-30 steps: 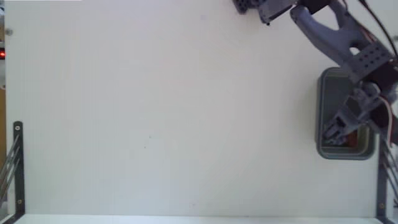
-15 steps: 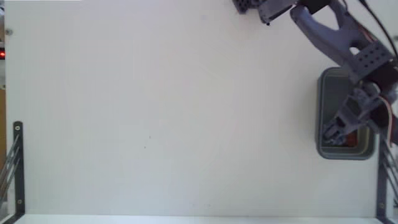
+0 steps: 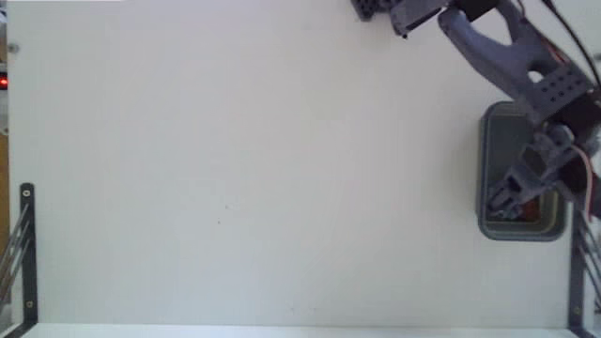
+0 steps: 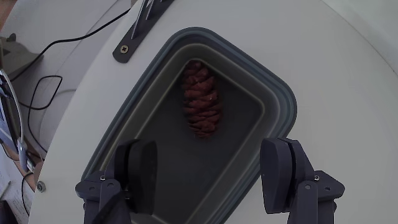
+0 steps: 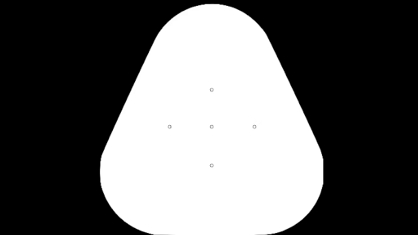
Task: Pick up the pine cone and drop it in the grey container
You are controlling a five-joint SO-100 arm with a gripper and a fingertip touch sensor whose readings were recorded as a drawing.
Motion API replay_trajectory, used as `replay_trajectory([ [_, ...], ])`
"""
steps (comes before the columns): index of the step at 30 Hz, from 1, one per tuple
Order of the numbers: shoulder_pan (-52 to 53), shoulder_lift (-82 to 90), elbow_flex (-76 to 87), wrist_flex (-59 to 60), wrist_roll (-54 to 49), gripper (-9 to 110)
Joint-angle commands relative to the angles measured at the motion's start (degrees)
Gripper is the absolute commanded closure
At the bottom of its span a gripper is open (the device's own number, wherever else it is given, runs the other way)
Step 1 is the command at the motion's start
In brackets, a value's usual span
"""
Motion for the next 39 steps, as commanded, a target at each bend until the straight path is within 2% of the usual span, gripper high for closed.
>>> replay_trajectory([
  [1, -1.1, 4.8, 0.8, -0.5, 0.3, -9],
  [19, 3.9, 11.3, 7.2, -0.4, 0.3, -9],
  [39, 15.1, 26.1, 21.9, -0.4, 0.3, -9],
])
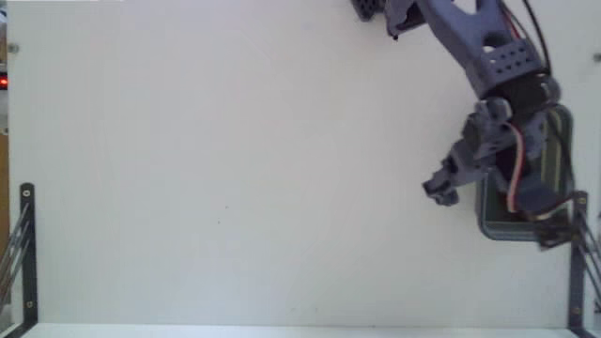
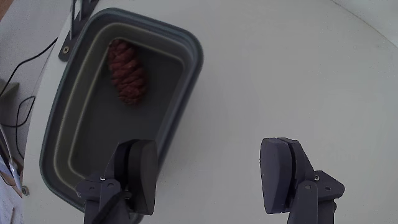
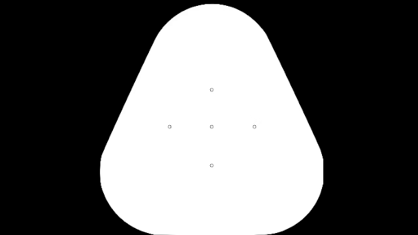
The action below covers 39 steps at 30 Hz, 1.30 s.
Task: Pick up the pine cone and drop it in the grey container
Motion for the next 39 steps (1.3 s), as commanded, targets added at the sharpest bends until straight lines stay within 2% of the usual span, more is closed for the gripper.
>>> replay_trajectory([
  [1, 2.0, 6.9, 2.0, -0.3, 0.1, -9],
  [39, 21.3, 32.1, 27.0, -0.1, 0.1, -9],
])
